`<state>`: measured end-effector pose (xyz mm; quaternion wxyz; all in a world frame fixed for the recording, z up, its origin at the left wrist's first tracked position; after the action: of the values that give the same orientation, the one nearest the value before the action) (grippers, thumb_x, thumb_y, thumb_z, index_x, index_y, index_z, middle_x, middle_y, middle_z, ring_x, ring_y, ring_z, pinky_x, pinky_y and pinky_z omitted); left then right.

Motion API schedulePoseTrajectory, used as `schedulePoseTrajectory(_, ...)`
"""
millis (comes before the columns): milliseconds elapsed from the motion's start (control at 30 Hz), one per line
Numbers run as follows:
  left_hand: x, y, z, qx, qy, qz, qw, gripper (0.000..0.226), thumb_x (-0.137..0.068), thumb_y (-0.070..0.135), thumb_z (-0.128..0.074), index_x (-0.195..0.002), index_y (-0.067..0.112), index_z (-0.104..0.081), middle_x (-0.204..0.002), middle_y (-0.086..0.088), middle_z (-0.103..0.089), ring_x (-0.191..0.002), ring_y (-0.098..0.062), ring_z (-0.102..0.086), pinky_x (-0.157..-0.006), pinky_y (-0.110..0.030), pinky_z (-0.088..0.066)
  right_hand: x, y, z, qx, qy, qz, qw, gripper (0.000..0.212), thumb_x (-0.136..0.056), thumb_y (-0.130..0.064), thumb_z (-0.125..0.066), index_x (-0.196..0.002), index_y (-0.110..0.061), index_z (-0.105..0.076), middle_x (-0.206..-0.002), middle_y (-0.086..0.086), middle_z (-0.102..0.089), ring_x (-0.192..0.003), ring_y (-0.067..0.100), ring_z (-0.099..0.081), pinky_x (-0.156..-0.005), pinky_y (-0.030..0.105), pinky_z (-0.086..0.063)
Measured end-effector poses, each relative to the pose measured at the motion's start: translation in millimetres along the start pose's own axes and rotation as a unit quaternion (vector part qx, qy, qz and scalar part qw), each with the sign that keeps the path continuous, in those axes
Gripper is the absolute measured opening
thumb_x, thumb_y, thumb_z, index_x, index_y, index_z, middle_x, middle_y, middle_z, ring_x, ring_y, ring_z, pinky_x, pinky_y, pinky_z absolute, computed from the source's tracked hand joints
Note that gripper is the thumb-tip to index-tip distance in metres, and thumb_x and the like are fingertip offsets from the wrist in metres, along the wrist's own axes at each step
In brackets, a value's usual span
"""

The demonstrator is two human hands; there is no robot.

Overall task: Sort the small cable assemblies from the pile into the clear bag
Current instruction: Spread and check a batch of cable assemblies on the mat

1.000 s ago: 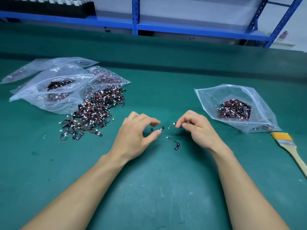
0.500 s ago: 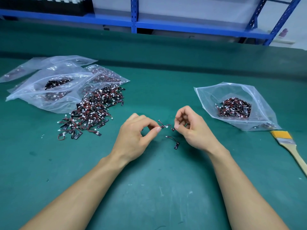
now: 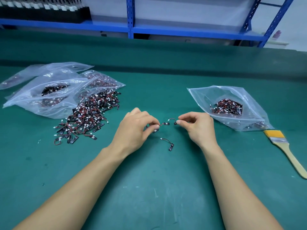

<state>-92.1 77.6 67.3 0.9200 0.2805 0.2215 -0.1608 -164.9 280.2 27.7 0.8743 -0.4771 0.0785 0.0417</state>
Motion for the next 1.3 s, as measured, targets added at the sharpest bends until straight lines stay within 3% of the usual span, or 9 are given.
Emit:
schedulePoseTrajectory(233,-23,2,-26,-0.061,-0.099,-0.05,0.992,0.011,-0.096,0.032,-0.064,-0.1,0.03,-0.074,-0.09,0.013,-0.065,-0.087,-0.013,-0.039,-0.082,-0.036,-0.04,1,10,1,0.057,0.004,-0.041,0.998,0.015,-0.074,-0.031,-0.086,-0.068,-0.034,-0.073,-0.062,-0.023,-0.067,-0.067,-0.005,-0.062,-0.066,0.019,-0.045)
schedulePoseTrajectory(367,-33,-1,-37,-0.082,-0.13,-0.05,0.987,0.015,-0.098,0.035,-0.059,-0.104,0.033,-0.073,-0.094,0.013,-0.064,-0.09,-0.013,-0.038,-0.083,-0.034,-0.038,2,14,-2,0.098,-0.022,-0.065,0.993,0.015,-0.074,-0.035,-0.083,-0.064,-0.033,-0.073,-0.062,-0.022,-0.067,-0.072,0.001,-0.064,-0.064,0.024,-0.046)
schedulePoseTrajectory(500,-39,-1,-42,-0.09,-0.138,-0.057,0.985,0.016,-0.099,0.032,-0.058,-0.105,0.033,-0.073,-0.097,0.012,-0.064,-0.088,-0.011,-0.033,-0.082,-0.032,-0.035,3,22,-4,0.125,-0.057,-0.102,0.985,0.016,-0.071,-0.04,-0.082,-0.063,-0.029,-0.074,-0.064,-0.014,-0.07,-0.073,0.012,-0.065,-0.058,0.025,-0.046)
schedulePoseTrajectory(767,-40,0,-42,-0.116,-0.12,-0.047,0.985,0.028,-0.099,0.016,-0.054,-0.118,0.03,-0.069,-0.109,0.01,-0.063,-0.1,-0.02,-0.044,-0.087,-0.038,-0.039,4,23,-7,0.165,-0.082,-0.116,0.976,0.024,-0.072,-0.047,-0.071,-0.063,-0.025,-0.073,-0.065,-0.008,-0.071,-0.073,0.018,-0.067,-0.069,0.034,-0.057)
schedulePoseTrajectory(1000,-37,10,-63,-0.13,-0.153,-0.027,0.979,0.026,-0.1,0.038,-0.051,-0.121,0.036,-0.066,-0.114,0.013,-0.059,-0.108,-0.015,-0.04,-0.087,-0.03,-0.03,5,22,-5,0.18,-0.074,-0.118,0.974,0.024,-0.067,-0.055,-0.073,-0.063,-0.031,-0.072,-0.063,-0.014,-0.07,-0.069,0.012,-0.066,-0.063,0.029,-0.051)
schedulePoseTrajectory(1300,-35,6,-65,-0.122,-0.18,-0.023,0.976,0.025,-0.099,0.022,-0.052,-0.103,0.038,-0.071,-0.106,0.015,-0.057,-0.1,-0.015,-0.04,-0.085,-0.031,-0.033,5,21,-5,0.206,-0.073,-0.117,0.969,0.023,-0.07,-0.051,-0.074,-0.064,-0.029,-0.072,-0.065,-0.016,-0.068,-0.072,0.011,-0.065,-0.06,0.026,-0.045)
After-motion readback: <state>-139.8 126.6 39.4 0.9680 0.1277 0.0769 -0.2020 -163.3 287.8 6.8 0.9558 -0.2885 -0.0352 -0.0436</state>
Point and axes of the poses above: each hand's wrist, its own x-axis away from the middle knuckle, its own z-axis out of the back of the hand, y = z × x, the point moved 10 cm from there along -x, towards the middle knuckle
